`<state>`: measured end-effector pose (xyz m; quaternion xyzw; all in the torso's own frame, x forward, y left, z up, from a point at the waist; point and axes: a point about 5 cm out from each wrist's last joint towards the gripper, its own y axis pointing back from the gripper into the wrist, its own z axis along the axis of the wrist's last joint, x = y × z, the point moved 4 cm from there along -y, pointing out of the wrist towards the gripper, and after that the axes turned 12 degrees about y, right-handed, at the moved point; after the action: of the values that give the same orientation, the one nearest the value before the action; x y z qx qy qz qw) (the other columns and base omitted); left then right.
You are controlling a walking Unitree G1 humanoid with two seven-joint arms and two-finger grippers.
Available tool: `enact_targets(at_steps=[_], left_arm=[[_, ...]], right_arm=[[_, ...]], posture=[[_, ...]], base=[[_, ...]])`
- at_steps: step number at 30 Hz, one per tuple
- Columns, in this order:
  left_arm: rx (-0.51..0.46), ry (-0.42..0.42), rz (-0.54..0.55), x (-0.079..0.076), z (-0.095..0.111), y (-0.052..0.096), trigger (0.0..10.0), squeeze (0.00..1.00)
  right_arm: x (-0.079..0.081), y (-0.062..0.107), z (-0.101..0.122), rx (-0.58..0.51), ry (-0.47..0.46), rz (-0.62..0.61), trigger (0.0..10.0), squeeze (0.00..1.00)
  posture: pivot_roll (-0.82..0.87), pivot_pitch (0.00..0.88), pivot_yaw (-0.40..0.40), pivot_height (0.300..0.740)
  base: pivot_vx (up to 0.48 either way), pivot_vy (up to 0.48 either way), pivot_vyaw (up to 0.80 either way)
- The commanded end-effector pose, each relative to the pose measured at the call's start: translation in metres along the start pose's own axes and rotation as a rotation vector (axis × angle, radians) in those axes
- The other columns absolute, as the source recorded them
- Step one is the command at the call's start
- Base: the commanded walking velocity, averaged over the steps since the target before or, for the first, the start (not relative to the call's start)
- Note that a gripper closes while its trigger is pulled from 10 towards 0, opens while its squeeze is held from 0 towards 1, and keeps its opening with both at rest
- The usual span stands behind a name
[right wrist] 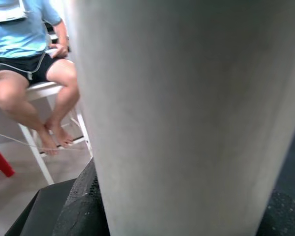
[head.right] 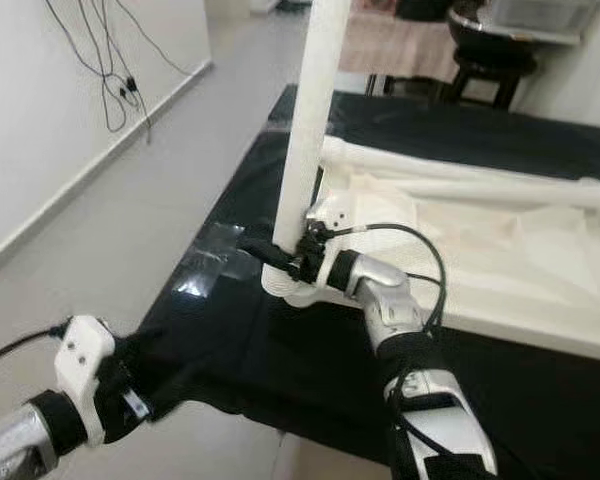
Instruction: Building children table
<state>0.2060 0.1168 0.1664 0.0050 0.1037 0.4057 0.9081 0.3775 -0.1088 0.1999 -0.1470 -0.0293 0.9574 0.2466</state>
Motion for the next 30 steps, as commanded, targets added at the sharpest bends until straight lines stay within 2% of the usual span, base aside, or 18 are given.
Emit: enact_targets(at_steps=[1, 5, 16, 23, 25, 28, 30], left_arm=[[0.019, -0.028, 0.014, -0.002, -0.001, 0.005, 10.0, 0.0], [0.046, -0.008, 0.02, -0.01, -0.005, 0.016, 10.0, 0.0], [0.05, -0.007, 0.031, -0.016, -0.004, 0.022, 10.0, 0.0], [0.057, -0.01, 0.043, -0.017, -0.004, 0.026, 10.0, 0.0], [0.06, -0.01, 0.046, -0.016, -0.004, 0.027, 10.0, 0.0], [0.06, -0.01, 0.046, -0.016, -0.004, 0.027, 10.0, 0.0], [0.063, -0.008, 0.047, -0.015, -0.004, 0.027, 10.0, 0.0]], right_arm=[[0.003, 0.002, -0.004, 0.009, -0.017, 0.024, 10.0, 0.0], [-0.008, 0.017, 0.003, 0.012, -0.007, 0.037, 10.0, 0.0], [-0.002, 0.017, 0.008, 0.022, 0.017, 0.148, 10.0, 0.0], [0.007, 0.014, 0.009, 0.078, 0.14, 0.258, 10.0, 0.0], [0.017, 0.012, 0.005, 0.104, 0.207, 0.315, 10.0, 0.0], [0.017, 0.012, 0.005, 0.104, 0.207, 0.315, 10.0, 0.0], [0.029, 0.011, -0.001, 0.131, 0.259, 0.391, 10.0, 0.0]], posture=[[0.06, 0.299, -0.001, 0.74], [0.06, 0.335, 0.001, 0.74], [0.07, 0.356, 0.0, 0.74], [0.08, 0.363, 0.006, 0.74], [0.08, 0.363, 0.008, 0.74], [0.08, 0.363, 0.008, 0.74], [0.08, 0.365, 0.013, 0.74]], base=[[0.0, 0.0, 0.0], [0.0, 0.0, 0.0], [0.0, 0.0, 0.0], [0.0, 0.0, 0.0], [0.0, 0.0, 0.0], [0.0, 0.0, 0.0], [0.0, 0.0, 0.0]])
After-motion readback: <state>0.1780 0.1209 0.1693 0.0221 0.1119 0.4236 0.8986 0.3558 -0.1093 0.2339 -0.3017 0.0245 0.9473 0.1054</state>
